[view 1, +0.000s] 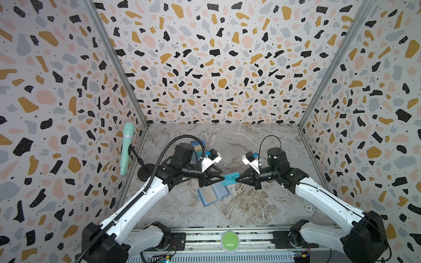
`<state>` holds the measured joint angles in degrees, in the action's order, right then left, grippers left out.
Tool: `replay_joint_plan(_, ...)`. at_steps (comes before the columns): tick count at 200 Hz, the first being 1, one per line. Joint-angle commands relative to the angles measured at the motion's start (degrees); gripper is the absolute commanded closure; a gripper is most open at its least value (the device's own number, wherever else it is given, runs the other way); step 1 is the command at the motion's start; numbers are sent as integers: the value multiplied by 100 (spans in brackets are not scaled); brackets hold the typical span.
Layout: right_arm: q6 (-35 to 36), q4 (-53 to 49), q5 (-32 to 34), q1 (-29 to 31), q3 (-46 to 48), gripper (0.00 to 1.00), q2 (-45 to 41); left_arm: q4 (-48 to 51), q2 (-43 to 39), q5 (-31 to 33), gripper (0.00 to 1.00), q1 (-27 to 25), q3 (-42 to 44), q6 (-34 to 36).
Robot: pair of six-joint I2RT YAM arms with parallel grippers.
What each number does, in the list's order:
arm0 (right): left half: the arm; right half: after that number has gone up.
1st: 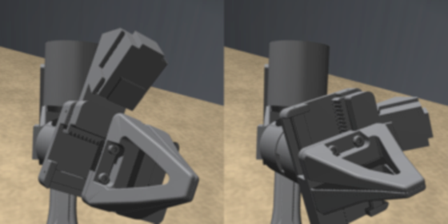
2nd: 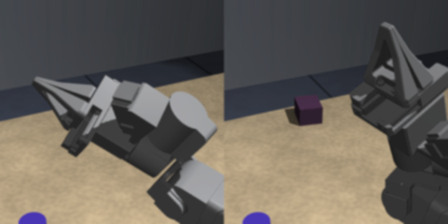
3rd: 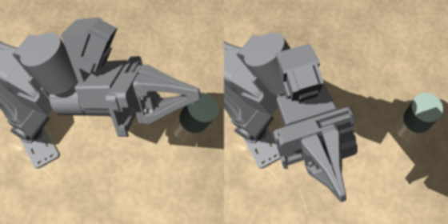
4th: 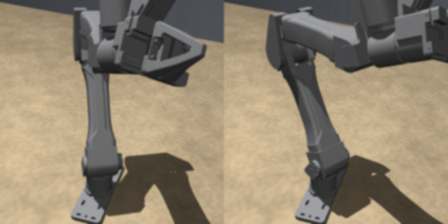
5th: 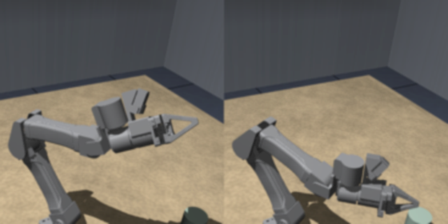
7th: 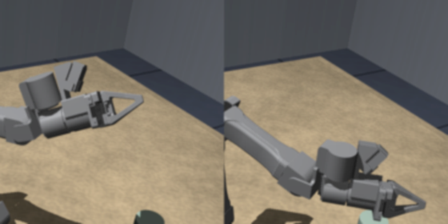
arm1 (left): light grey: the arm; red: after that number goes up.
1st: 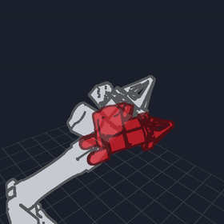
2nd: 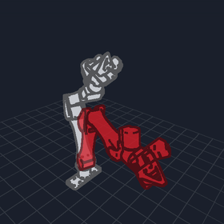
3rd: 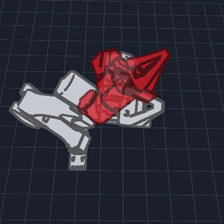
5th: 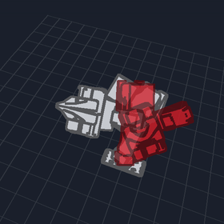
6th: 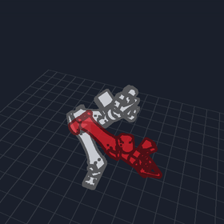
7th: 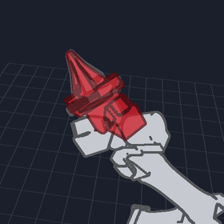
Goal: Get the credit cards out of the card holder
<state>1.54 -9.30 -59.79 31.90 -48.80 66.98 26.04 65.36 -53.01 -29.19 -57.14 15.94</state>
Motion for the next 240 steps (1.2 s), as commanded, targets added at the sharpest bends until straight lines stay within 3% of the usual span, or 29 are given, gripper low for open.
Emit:
replay_joint_plan(1,488,-655,-47,163,-464,100,149,457,12,-355,60,27,-232,604)
replay_joint_plan(114,769,-1139,28,492,-1061,100,701,797,4,-568,74,27,-190,928)
replay_joint_plan(176,668,-929,29,563,-1005,100,737,865,174,-593,90,27,-158,923)
replay_joint_plan(240,596,-654,273,572,-939,100,536,958,288,-812,92,28,-112,979)
